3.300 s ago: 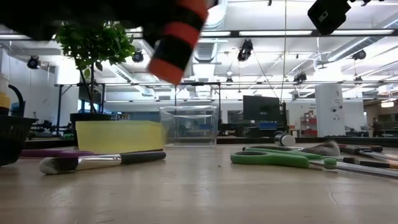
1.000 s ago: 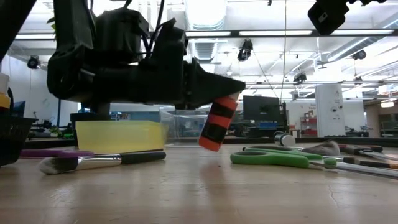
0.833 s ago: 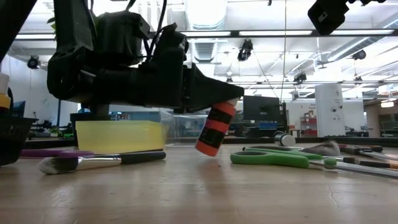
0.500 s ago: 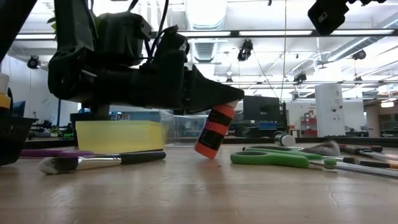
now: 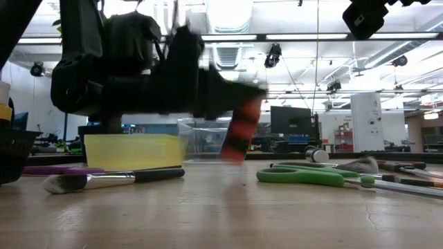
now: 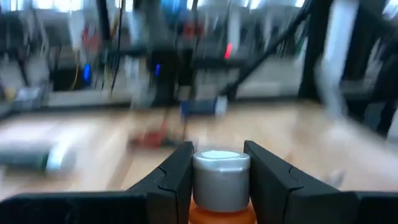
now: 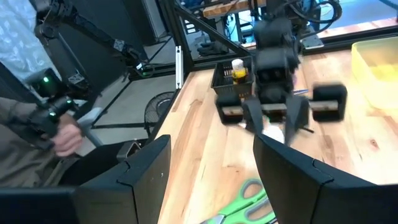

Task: Pick & Place Paint Supplies
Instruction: Put the orange paint bottle into the black bin

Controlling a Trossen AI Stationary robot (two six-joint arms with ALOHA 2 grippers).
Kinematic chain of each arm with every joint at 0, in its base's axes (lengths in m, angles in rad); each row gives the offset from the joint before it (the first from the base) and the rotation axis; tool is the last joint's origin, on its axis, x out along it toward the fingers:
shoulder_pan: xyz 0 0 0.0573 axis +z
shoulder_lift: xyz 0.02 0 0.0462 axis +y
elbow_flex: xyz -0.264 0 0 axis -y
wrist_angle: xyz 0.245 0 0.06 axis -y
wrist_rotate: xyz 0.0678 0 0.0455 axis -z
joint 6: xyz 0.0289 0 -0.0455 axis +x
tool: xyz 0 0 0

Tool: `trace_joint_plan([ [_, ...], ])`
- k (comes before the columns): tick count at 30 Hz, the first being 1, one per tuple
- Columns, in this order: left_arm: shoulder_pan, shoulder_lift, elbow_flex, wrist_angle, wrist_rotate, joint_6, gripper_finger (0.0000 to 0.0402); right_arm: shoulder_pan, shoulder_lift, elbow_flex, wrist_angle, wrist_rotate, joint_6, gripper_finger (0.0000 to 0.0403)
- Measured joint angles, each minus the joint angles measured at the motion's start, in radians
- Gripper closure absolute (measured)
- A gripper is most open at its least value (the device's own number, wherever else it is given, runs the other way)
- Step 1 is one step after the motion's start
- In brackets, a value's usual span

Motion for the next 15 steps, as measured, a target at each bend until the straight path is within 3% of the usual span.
trace_joint_plan([
  [3, 0.000, -0.037, 0.008, 0.110, 0.051, 0.018, 0.0284, 0.000, 0.006, -0.004, 0.002, 0.019, -0.013, 0.0174],
  [7, -0.006, -0.117, 0.029, 0.098, 0.112, 0.049, 0.0284, 0.003, 0.020, -0.014, 0.021, 0.050, -0.046, 0.0174],
  [15, -0.045, -0.209, 0.144, 0.097, 0.239, 0.173, 0.0284, 0.006, 0.096, -0.076, 0.247, 0.070, -0.111, 0.0174],
])
